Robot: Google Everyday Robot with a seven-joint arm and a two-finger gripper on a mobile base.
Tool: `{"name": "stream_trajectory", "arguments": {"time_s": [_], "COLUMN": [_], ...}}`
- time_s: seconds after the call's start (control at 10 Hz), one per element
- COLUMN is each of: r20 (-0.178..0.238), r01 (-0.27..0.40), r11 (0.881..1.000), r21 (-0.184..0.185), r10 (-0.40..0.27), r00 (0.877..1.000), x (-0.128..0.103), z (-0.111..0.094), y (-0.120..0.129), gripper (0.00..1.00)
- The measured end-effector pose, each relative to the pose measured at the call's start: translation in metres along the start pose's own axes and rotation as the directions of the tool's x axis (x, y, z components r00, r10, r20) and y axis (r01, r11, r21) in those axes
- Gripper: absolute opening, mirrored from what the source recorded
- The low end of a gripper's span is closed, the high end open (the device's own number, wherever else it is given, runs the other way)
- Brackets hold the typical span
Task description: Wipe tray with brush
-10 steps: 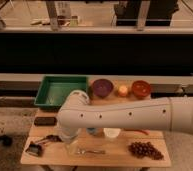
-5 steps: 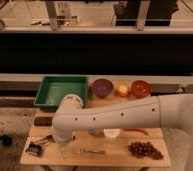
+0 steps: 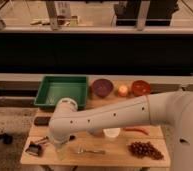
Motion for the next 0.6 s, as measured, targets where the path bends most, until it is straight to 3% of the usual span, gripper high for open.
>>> {"name": "stream_trajectory", "arguments": {"time_s": [0.3,0.6], "r20": [0.008,-0.013], "r01": [-0.012,-0.051], "r11": [1.0,0.999], "r21": [-0.008,-0.018], "r10": [0.012,0.05], "r00": [1.0,0.999], "x": [-0.008,-0.02], "z": [0.005,0.009], "y": [-0.004,-0.019], "gripper": [0.8,0.8]}}
